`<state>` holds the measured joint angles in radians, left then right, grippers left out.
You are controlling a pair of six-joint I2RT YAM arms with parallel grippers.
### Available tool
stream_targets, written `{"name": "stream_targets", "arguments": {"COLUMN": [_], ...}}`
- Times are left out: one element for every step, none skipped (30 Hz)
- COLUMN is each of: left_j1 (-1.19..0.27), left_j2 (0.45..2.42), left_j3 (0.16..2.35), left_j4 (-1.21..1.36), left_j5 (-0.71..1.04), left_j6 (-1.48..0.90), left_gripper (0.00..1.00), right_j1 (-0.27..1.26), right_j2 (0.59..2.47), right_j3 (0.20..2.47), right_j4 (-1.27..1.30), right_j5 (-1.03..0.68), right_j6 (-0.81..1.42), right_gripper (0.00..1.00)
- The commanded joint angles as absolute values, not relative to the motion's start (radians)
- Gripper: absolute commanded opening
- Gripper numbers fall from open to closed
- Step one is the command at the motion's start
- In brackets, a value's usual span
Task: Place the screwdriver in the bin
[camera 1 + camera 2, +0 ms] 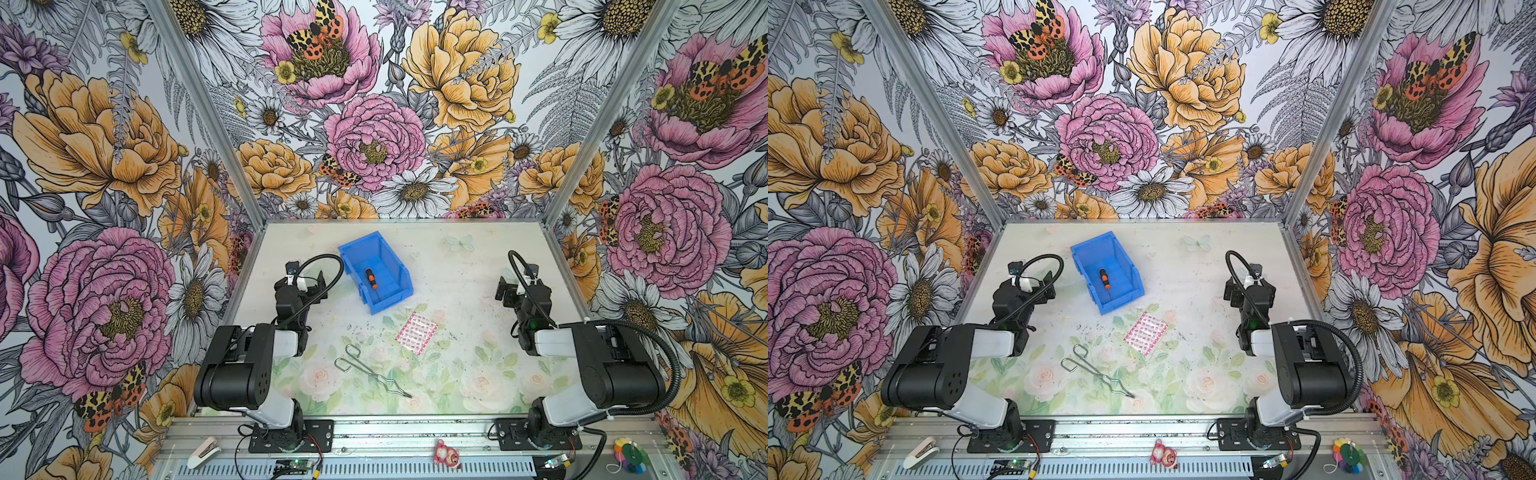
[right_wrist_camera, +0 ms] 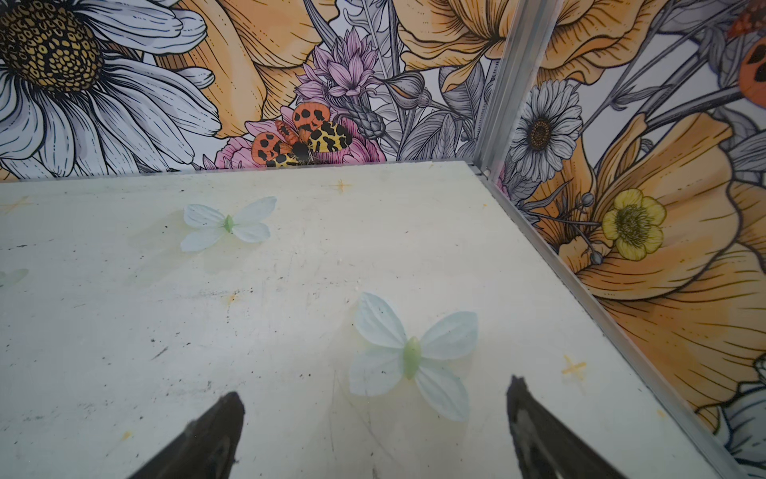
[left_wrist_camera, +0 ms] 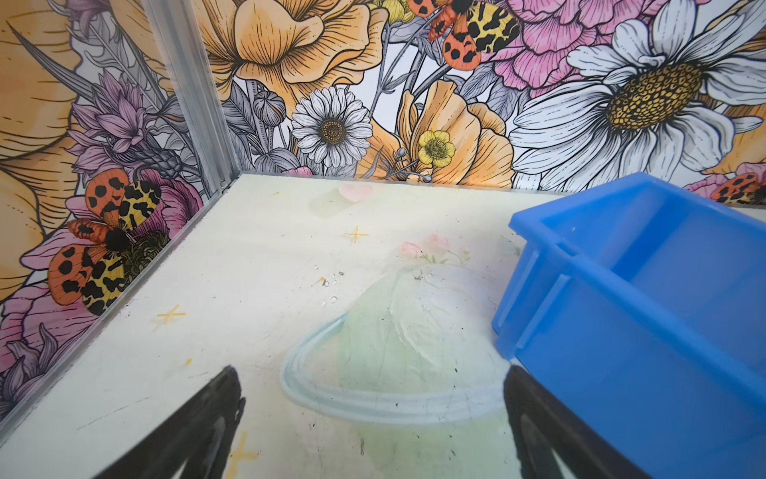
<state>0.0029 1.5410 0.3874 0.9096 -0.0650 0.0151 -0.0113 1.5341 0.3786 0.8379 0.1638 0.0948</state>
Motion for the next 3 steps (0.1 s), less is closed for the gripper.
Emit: {"name": "stream_targets", "arguments": {"left_j1": [0.017, 0.017, 0.017], "left_j2": [1.548, 1.550, 1.549], "left_j3": [0.381, 0.379, 0.379], "left_j4": [0.930, 0.932, 0.931], "left_j5": [-0.037, -0.038, -0.038], "left_j6": [0.015, 0.015, 0.015], "left_gripper": [0.99, 0.99, 0.99], "right_j1": [-0.003, -0.003, -0.003], "right_j2": [1.534, 1.534, 1.534], "right_j3": [0.388, 0.388, 0.389], "right_j4": [0.869, 0.870, 0.869], "right_j5": [0.173, 0.174, 0.174], "right_j6": [0.090, 0.090, 0.089], "right_gripper": [0.99, 0.99, 0.99]}}
